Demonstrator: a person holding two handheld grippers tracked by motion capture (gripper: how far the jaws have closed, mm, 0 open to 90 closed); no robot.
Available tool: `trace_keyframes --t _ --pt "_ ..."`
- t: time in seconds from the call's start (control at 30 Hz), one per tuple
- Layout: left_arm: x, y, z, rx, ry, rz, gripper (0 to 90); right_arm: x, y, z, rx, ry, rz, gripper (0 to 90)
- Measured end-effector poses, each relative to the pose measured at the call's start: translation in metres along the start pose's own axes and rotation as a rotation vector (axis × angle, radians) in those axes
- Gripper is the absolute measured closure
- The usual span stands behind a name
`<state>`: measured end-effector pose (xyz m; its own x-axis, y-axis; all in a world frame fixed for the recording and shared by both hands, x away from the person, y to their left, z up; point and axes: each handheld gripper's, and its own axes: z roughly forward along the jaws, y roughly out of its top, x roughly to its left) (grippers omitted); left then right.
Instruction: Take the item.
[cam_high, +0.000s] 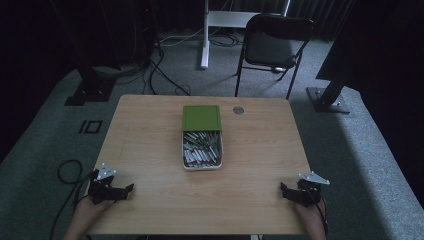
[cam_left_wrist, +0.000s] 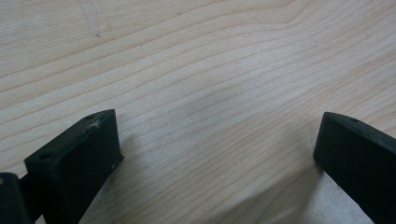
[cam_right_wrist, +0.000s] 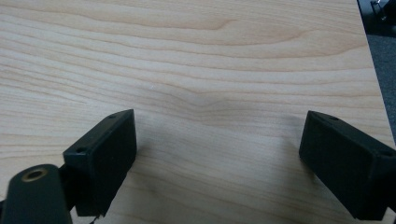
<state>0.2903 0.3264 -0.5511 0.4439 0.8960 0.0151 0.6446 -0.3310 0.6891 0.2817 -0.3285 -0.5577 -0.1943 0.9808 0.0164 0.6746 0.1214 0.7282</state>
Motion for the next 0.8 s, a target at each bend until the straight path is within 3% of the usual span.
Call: trace_keyframes --t 0.8 --pt "0.0011 -0.0036 -0.0031 -0.003 -0.024 0.024 1.4 0.0001 0.0001 -0.0004 0.005 0.002 -0.002 11.2"
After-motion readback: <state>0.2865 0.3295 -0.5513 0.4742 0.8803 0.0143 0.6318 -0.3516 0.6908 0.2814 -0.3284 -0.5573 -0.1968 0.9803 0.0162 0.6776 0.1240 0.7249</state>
